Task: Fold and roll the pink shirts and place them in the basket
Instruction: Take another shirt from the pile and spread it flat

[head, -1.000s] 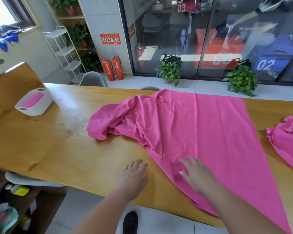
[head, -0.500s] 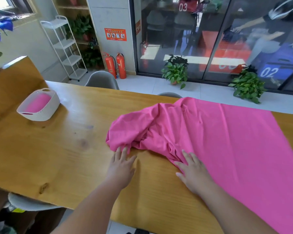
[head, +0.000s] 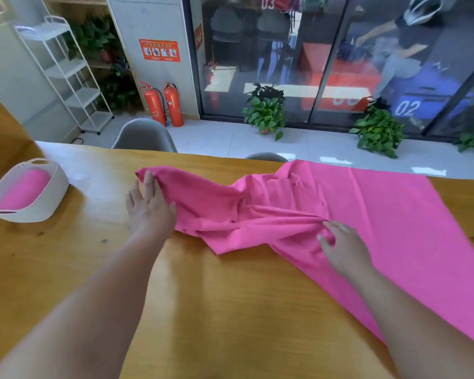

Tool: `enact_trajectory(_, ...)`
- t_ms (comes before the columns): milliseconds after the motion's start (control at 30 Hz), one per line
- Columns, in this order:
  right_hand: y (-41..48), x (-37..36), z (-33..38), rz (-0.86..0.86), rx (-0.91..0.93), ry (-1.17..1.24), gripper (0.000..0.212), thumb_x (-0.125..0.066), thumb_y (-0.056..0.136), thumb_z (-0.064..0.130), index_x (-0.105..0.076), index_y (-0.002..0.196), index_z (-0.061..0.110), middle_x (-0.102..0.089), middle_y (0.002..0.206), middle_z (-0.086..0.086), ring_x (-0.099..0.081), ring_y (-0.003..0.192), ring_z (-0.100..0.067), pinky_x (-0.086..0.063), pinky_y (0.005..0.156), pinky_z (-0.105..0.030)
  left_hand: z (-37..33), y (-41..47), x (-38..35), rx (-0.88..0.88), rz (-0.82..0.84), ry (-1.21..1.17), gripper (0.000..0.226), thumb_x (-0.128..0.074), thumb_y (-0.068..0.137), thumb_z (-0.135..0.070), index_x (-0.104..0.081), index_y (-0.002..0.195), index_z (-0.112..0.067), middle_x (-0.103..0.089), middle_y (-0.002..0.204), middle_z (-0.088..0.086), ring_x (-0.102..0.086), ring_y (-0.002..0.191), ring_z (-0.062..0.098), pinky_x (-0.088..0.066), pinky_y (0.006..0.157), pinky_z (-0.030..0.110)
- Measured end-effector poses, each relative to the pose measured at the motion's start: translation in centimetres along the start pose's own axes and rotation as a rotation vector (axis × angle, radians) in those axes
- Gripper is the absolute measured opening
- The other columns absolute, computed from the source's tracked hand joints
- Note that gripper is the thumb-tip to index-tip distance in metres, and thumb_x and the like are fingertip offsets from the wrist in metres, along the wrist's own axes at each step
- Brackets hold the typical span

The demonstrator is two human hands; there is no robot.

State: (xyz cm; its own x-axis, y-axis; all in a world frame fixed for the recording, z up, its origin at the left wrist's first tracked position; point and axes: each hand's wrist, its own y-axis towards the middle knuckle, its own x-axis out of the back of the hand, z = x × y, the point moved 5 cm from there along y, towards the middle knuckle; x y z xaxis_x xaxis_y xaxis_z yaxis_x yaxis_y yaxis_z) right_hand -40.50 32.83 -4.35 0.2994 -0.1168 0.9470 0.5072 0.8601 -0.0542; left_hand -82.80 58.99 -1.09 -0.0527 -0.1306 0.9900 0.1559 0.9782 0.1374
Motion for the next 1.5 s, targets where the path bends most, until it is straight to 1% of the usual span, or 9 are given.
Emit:
enact_trajectory(133, 0.9, -0.6, -0.9, 0.149, -0.174, -0.147, 0.066, -0.048, 0.104, 0.058, -0.034, 0.164, 0.033, -0.015, 0.174, -0.014, -0.016, 0.158, -0.039, -0.026, 0.125, -0.052, -3.0, 2.2, 2.5, -0.046, -0.086, -0.013, 0.088, -0.054, 0.099, -0.052, -0.011, 0.169, -0.019, 0.018, 0.174, 0.015, 0.011, 0.16, 0.044, 0.0, 0.129, 0.058)
enact_trajectory(333, -4.5, -3.7, 0.3, -0.026, 0.067, -0.333, 0.044, -0.073, 0.089, 0.034, -0.069, 0.131, 0.023, -0.054, 0.137, -0.007, -0.05, 0.126, -0.03, -0.051, 0.1, -0.05, -12.0, -9.0, -4.7, -0.667, 0.05, -0.15, 0.066, -0.064, 0.093, -0.041, -0.049, 0.153, -0.02, -0.048, 0.157, 0.013, -0.042, 0.146, 0.038, -0.02, 0.129, 0.053)
enact_trajectory(467, -8.6, -8.1, 0.1, 0.216, 0.13, -0.387, 0.058, -0.066, 0.095, 0.045, -0.053, 0.149, 0.027, -0.05, 0.145, 0.002, -0.053, 0.13, -0.023, -0.052, 0.101, -0.043, -13.5, -14.9, -9.2, -0.614, 0.289, -0.063, 0.08, -0.065, 0.089, -0.051, -0.039, 0.159, -0.023, -0.05, 0.156, 0.003, -0.044, 0.147, 0.027, -0.027, 0.126, 0.053)
enact_trajectory(700, -10.2, -9.2, -1.0, 0.168, 0.044, -0.445, 0.033, -0.085, 0.08, 0.025, -0.07, 0.109, 0.027, -0.059, 0.101, 0.006, -0.065, 0.092, -0.02, -0.055, 0.071, -0.04, -9.6, -12.2, -9.2, -0.645, 0.256, -0.046, 0.029, -0.091, 0.07, -0.028, -0.067, 0.086, -0.025, -0.065, 0.074, -0.005, -0.068, 0.069, 0.026, -0.054, 0.082, 0.042)
enact_trajectory(867, -10.8, -8.7, -1.4, 0.215, 0.112, -0.347, 0.018, -0.07, 0.084, 0.02, -0.069, 0.099, 0.031, -0.067, 0.095, 0.007, -0.067, 0.099, -0.021, -0.055, 0.083, -0.041, -5.9, -6.6, -5.3, -0.461, 0.054, -0.139, 0.02, -0.05, 0.086, -0.027, -0.069, 0.094, -0.026, -0.07, 0.085, -0.002, -0.071, 0.079, 0.029, -0.048, 0.074, 0.043)
enact_trajectory(1100, -11.1, -7.0, 0.5, 0.118, 0.069, 0.246, 0.006, -0.062, 0.077, 0.037, -0.058, 0.08, 0.034, -0.061, 0.083, 0.018, -0.058, 0.084, -0.008, -0.049, 0.077, -0.037, -8.3, -3.2, 3.3, -0.293, -0.222, -0.195, 0.04, -0.058, 0.088, -0.008, -0.065, 0.127, -0.018, -0.056, 0.127, 0.014, -0.05, 0.119, 0.038, -0.041, 0.107, 0.054)
enact_trajectory(1233, -11.8, -5.3, -0.4, -0.055, -0.186, 0.46, 0.016, -0.067, 0.095, 0.021, -0.059, 0.092, 0.035, -0.068, 0.076, 0.013, -0.065, 0.073, -0.008, -0.051, 0.071, -0.04, -12.8, -10.9, 1.1, -0.645, -0.2, -0.276, 0.044, -0.074, 0.09, -0.021, -0.065, 0.133, -0.016, -0.057, 0.136, 0.014, -0.052, 0.124, 0.035, -0.045, 0.108, 0.055)
enact_trajectory(1367, -13.4, -4.8, -2.3, 0.023, -0.242, 0.402, 0.007, -0.061, 0.104, 0.043, -0.066, 0.107, 0.039, -0.073, 0.095, 0.017, -0.068, 0.086, -0.009, -0.055, 0.076, -0.037, -15.2, -19.4, -3.2, -0.85, -0.065, -0.352, 0.042, -0.068, 0.091, -0.026, -0.065, 0.132, -0.018, -0.057, 0.131, 0.007, -0.055, 0.118, 0.032, -0.045, 0.104, 0.047)
enact_trajectory(1500, -16.4, -6.8, -3.4, 0.22, 0.003, 0.052, 0.06, -0.027, 0.1, 0.077, -0.065, 0.095, 0.031, -0.061, 0.099, 0.016, -0.057, 0.097, -0.012, -0.049, 0.08, -0.037, -14.6, -23.0, -8.7, -0.757, 0.174, -0.185, 0.054, -0.06, 0.091, -0.045, -0.057, 0.14, -0.023, -0.054, 0.137, 0.007, -0.055, 0.125, 0.033, -0.049, 0.103, 0.05)
